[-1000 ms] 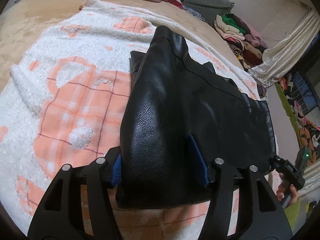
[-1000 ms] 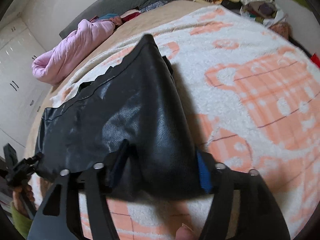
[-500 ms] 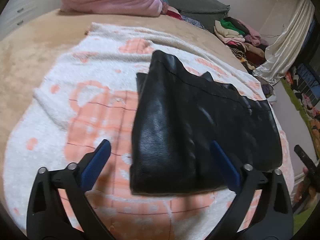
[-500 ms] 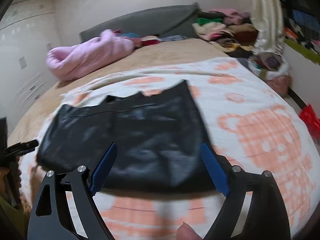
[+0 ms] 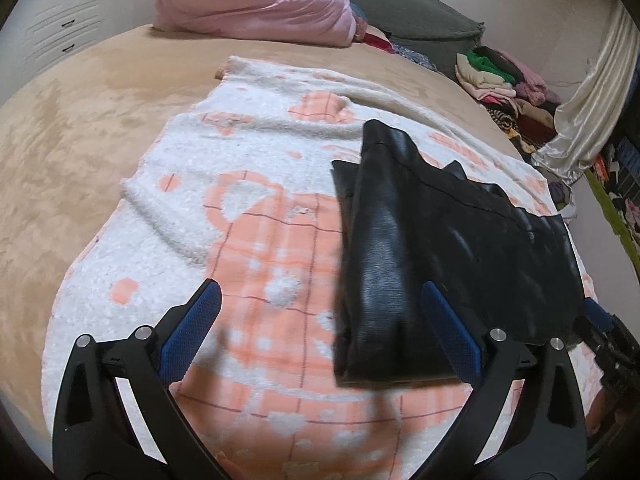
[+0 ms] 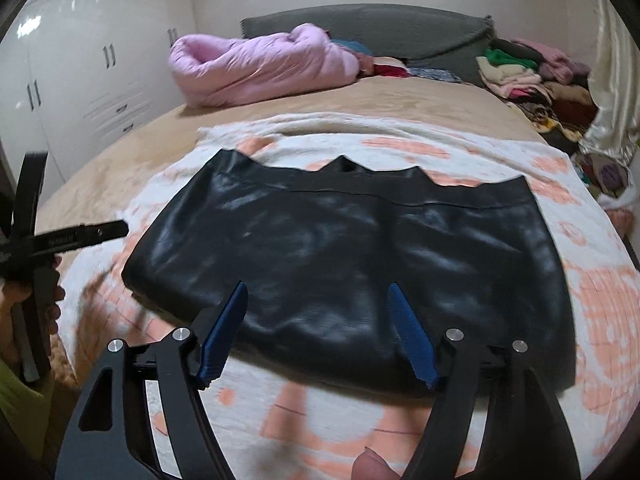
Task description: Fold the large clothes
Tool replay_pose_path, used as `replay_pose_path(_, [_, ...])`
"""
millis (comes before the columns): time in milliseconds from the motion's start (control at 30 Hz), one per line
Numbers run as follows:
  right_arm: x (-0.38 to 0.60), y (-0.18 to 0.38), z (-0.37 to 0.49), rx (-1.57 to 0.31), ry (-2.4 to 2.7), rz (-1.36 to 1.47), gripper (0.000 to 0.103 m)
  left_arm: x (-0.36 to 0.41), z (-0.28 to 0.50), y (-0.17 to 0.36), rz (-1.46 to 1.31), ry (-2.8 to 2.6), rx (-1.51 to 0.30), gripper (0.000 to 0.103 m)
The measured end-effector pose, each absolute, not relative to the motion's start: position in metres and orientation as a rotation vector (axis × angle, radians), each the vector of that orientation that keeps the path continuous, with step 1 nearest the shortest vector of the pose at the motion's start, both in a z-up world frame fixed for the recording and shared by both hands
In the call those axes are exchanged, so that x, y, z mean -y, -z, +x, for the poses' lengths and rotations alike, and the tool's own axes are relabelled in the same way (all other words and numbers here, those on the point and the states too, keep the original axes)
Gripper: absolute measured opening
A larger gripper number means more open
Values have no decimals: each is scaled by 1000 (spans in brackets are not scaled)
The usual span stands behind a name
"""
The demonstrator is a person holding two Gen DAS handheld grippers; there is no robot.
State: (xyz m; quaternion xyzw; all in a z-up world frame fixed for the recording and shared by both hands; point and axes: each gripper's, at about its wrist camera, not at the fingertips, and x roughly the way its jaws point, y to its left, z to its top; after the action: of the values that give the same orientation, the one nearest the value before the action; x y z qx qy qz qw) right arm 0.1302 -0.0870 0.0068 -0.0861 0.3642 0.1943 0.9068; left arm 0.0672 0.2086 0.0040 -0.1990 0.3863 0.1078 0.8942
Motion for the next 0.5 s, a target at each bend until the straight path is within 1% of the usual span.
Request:
replay_pose_path(33, [81, -5, 131, -753, -400, -190, 65, -211, 67, -3, -414, -225, -802, 93])
replay_pose_path(167, [72, 3, 139, -775, -382, -206, 52, -217, 68, 0, -433, -229, -805, 93])
replay_pose_path(367, [73, 19, 154, -834, -327, -187, 46, -221, 76, 6, -457, -213, -814, 93])
replay_pose_path(500, [75, 39, 164, -916, -316, -184, 46, -219, 93, 11, -480, -164, -829, 93])
